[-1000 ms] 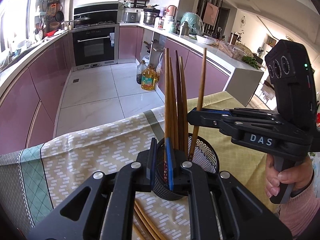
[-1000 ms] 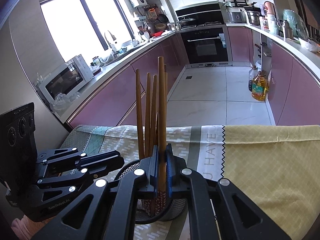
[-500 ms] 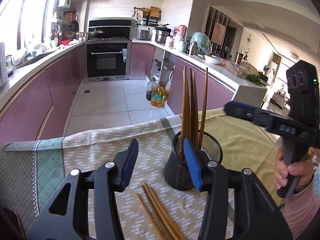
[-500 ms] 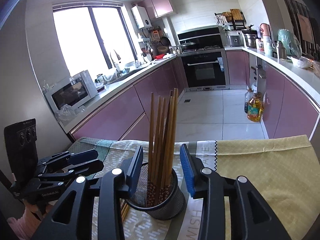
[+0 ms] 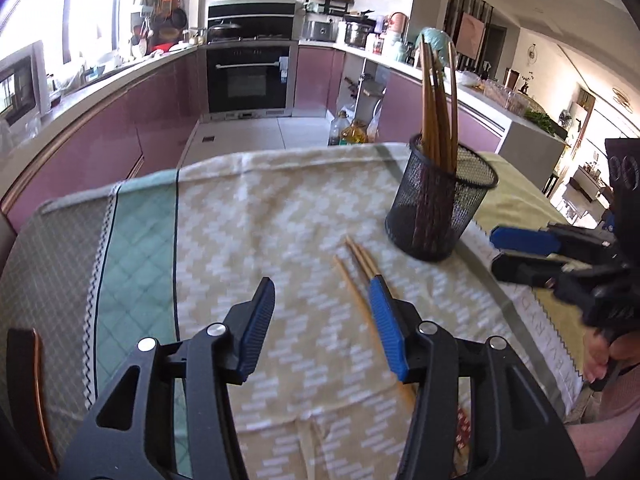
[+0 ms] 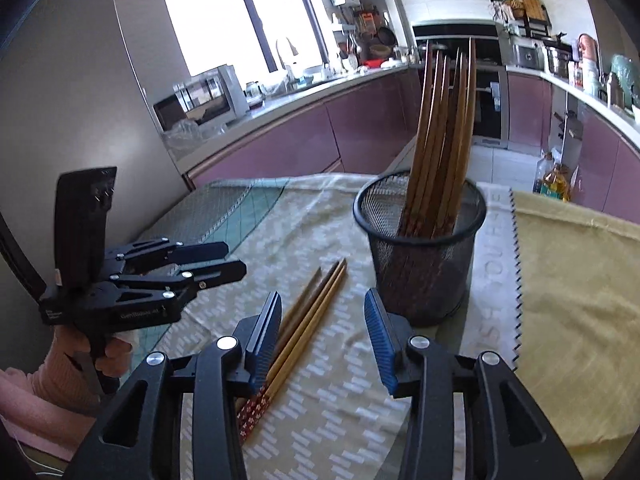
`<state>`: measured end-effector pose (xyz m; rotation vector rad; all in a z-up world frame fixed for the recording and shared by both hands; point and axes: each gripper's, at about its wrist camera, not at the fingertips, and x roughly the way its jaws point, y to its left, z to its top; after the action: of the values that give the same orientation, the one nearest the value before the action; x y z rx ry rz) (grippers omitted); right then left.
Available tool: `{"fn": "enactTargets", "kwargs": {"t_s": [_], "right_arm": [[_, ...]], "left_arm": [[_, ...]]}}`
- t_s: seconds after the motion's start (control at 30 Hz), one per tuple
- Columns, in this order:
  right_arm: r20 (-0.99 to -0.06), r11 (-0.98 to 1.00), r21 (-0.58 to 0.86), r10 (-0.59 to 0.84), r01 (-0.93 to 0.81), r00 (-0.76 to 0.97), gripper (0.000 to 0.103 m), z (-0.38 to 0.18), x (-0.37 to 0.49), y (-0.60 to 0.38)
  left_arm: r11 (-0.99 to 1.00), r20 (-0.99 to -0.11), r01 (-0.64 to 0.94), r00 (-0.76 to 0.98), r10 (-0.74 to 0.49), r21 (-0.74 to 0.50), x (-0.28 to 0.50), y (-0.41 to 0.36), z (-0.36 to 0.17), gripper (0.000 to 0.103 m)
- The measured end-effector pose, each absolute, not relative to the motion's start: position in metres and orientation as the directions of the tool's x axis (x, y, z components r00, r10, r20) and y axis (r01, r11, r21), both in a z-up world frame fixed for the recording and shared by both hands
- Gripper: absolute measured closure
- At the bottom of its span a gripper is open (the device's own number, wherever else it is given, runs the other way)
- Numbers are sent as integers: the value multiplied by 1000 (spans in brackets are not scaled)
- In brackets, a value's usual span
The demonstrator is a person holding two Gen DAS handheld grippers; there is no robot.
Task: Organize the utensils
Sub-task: 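Move the left tool down over the remaining chopsticks on the cloth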
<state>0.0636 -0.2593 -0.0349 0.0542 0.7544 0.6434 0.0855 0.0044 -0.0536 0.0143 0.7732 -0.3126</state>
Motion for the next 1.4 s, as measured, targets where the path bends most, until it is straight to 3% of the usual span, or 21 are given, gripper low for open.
{"fn": "enactTargets", "kwargs": {"t_s": [0.17,0.43,1.4], "right_arm": [[-694,817,249,525,-520,492,62,-65,60,-235],[-737,837,186,465,-515,490,62,-81,51,-217],[-757,856,148,420,-495,501,64,-85,60,-215]], "left_arm": [[956,-713,266,648,-269,-119,77,8,-73,53],[952,-731,275,621,-283,-136,70,3,-85,52],[934,-774,342,562,-291,-103,82,-34,-103,54]]}}
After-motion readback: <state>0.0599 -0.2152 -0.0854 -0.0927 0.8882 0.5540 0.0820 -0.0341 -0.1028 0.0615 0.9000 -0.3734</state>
